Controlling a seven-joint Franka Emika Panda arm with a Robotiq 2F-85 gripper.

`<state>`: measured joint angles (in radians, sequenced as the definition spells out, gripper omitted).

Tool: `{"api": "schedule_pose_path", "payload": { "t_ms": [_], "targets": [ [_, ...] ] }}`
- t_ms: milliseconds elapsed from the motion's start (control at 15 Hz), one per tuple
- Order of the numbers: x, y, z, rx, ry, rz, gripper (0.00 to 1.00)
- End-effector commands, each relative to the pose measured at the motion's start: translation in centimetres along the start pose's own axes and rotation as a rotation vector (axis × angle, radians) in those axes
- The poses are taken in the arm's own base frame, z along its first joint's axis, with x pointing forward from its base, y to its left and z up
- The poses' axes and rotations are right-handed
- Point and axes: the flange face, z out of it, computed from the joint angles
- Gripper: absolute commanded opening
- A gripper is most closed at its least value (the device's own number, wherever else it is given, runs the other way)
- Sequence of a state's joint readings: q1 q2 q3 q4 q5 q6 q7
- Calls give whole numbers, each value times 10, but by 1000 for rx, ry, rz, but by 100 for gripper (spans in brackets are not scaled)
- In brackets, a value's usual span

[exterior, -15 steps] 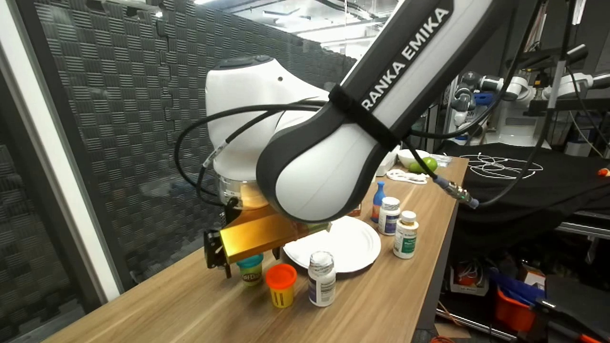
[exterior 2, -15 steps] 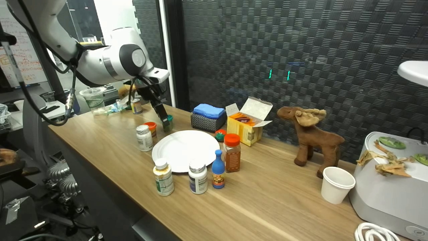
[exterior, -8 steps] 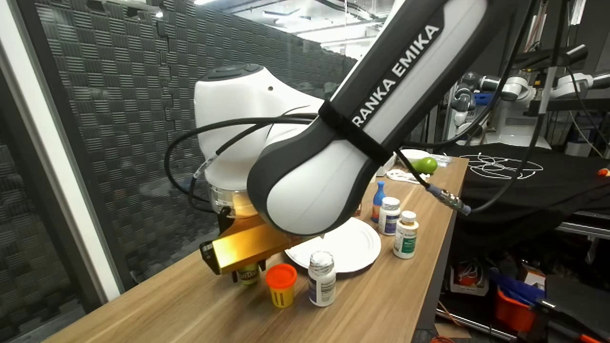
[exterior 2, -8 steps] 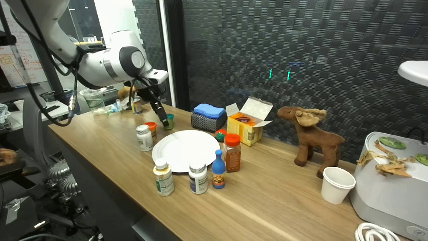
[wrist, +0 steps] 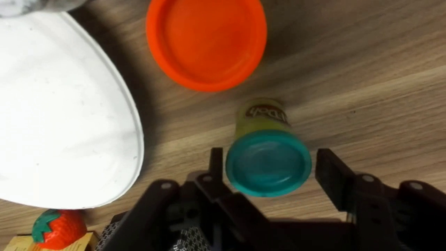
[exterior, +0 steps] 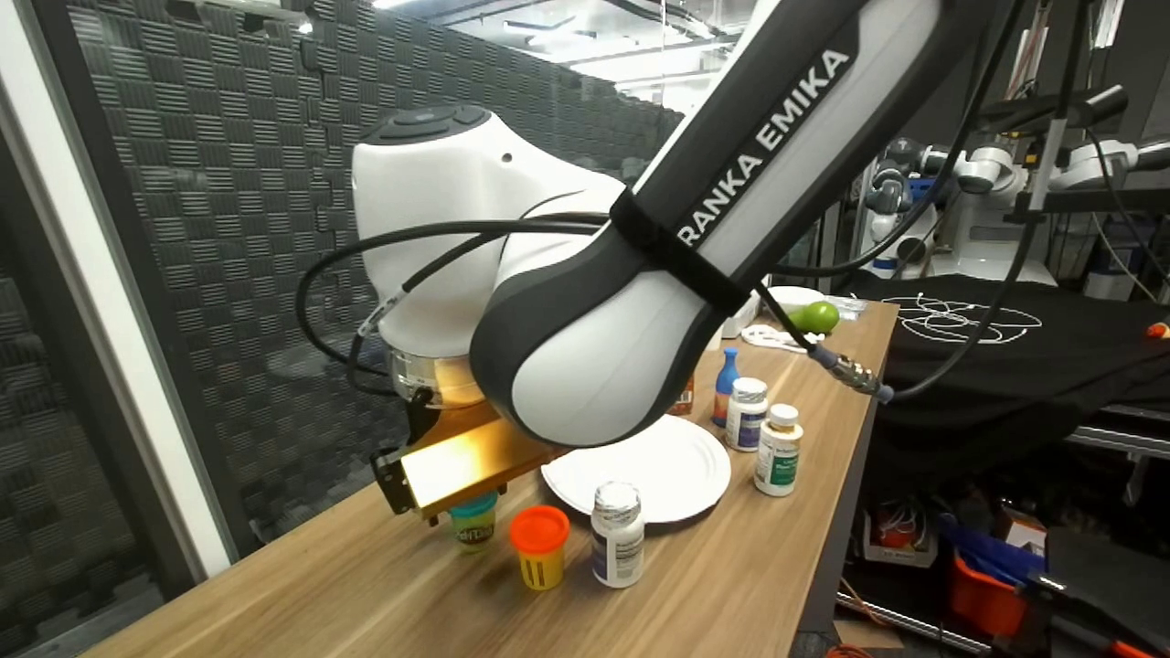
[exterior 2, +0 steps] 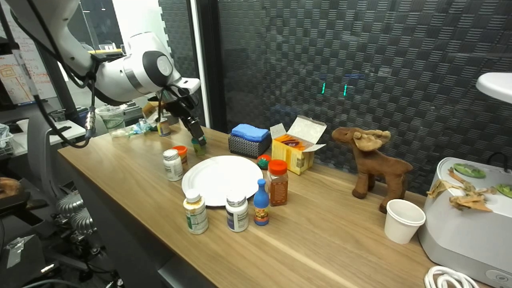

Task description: Put the bottles and the orange plushie surrounding the white plate on the white plate

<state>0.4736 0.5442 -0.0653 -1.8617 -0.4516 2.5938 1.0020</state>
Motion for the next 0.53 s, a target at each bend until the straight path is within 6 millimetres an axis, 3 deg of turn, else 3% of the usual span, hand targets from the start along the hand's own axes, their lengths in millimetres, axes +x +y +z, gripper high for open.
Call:
{"api": "schedule_pose_path", "payload": {
  "t_ms": [0,67,133,200,267,333,467],
  "targets": [
    [3,-3,-7,-15,28,-9,49],
    [3,-3,-7,-15,29,-11,49],
    [3,-3,-7,-15,29,-12,87],
    [4,-2,-7,-16,30,-10,88],
    [4,-2,-6,-17,30,-7,77],
    [5,-1,-6,-18,29,-4,45],
    [6,1,-9,-22,34,-1,49]
  ]
}}
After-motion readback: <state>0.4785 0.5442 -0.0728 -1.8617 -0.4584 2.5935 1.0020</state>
